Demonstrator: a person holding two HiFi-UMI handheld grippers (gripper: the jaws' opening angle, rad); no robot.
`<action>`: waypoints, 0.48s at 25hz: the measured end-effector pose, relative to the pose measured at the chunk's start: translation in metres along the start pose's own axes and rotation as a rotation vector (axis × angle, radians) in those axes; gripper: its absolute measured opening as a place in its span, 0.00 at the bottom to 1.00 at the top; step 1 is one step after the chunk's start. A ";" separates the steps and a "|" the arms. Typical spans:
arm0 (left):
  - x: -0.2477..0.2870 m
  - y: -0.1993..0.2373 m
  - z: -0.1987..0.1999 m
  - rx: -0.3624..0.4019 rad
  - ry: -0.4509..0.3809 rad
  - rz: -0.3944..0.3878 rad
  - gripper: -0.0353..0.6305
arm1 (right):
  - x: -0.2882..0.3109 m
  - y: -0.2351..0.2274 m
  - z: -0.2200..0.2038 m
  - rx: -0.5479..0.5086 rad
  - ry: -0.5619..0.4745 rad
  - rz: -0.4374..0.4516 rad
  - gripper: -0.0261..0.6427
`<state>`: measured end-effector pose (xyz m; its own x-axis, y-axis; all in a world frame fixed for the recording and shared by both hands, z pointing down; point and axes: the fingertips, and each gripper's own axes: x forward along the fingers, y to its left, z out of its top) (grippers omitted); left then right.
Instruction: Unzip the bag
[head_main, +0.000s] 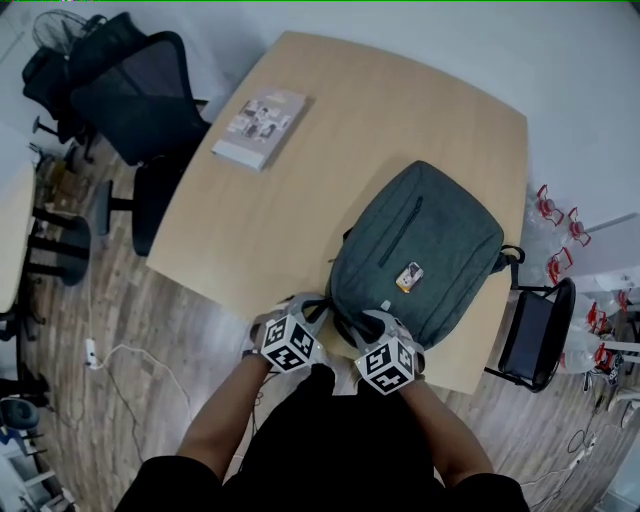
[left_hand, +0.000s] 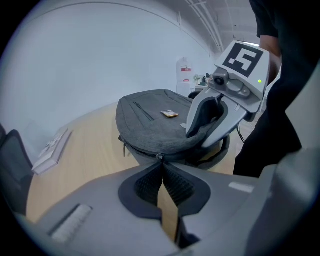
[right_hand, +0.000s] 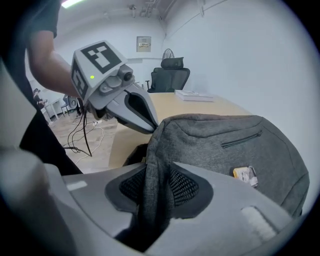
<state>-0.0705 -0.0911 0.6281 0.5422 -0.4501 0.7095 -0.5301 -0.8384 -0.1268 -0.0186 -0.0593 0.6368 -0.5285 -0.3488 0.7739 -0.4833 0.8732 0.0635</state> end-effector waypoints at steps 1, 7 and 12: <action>-0.002 -0.001 0.000 -0.003 0.001 0.002 0.09 | 0.002 -0.001 0.003 0.010 0.001 -0.004 0.21; -0.006 -0.007 -0.001 -0.015 0.005 0.021 0.09 | 0.013 -0.007 0.016 0.029 -0.001 -0.046 0.21; -0.009 -0.006 -0.002 -0.068 -0.008 0.029 0.09 | 0.015 -0.005 0.020 0.027 -0.011 -0.047 0.22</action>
<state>-0.0730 -0.0814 0.6238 0.5312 -0.4766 0.7005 -0.5887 -0.8023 -0.0994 -0.0380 -0.0762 0.6353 -0.5122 -0.3932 0.7636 -0.5264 0.8462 0.0827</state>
